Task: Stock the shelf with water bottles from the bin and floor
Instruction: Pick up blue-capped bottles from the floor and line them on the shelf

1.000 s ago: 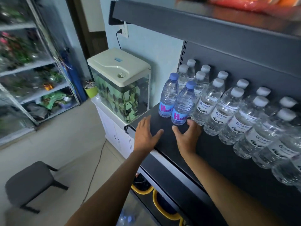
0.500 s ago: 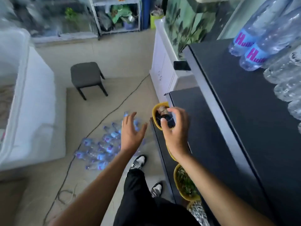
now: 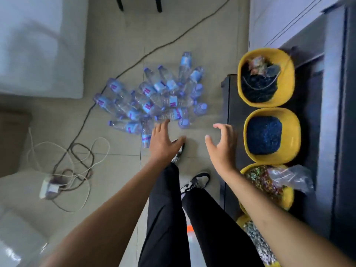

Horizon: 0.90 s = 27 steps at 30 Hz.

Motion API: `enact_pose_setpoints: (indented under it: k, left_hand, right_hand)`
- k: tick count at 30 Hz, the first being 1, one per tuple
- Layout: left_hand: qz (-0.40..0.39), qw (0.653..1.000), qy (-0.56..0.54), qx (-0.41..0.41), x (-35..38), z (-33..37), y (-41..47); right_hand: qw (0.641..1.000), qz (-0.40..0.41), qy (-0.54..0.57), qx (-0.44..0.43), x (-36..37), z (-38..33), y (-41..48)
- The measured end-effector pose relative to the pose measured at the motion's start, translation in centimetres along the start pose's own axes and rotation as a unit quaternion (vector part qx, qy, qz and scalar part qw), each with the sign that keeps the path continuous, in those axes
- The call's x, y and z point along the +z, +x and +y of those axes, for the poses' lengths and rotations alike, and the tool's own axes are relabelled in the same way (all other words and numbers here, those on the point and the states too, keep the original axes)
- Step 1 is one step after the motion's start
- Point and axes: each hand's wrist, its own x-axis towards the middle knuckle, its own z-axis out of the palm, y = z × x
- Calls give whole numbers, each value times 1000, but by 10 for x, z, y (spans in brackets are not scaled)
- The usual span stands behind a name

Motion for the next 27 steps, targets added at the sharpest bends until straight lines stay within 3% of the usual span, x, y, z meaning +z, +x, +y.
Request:
enact_pose_setpoints:
  k: [6,14,21,27]
  left_hand:
    - [-41,999,28,9,94,-77,87]
    - [-103,993,55,4,188,-147,181]
    - [-73,996,-46,21,219,-153,218]
    - [-37,991,-125,-34,186,-127,206]
  right_hand:
    - [999,-17,-11,46,128,86,50]
    - [974,23,67,216,233,173,129]
    - [967,64,113,220,264,200,177]
    - [976,60,74,198,231,180,166]
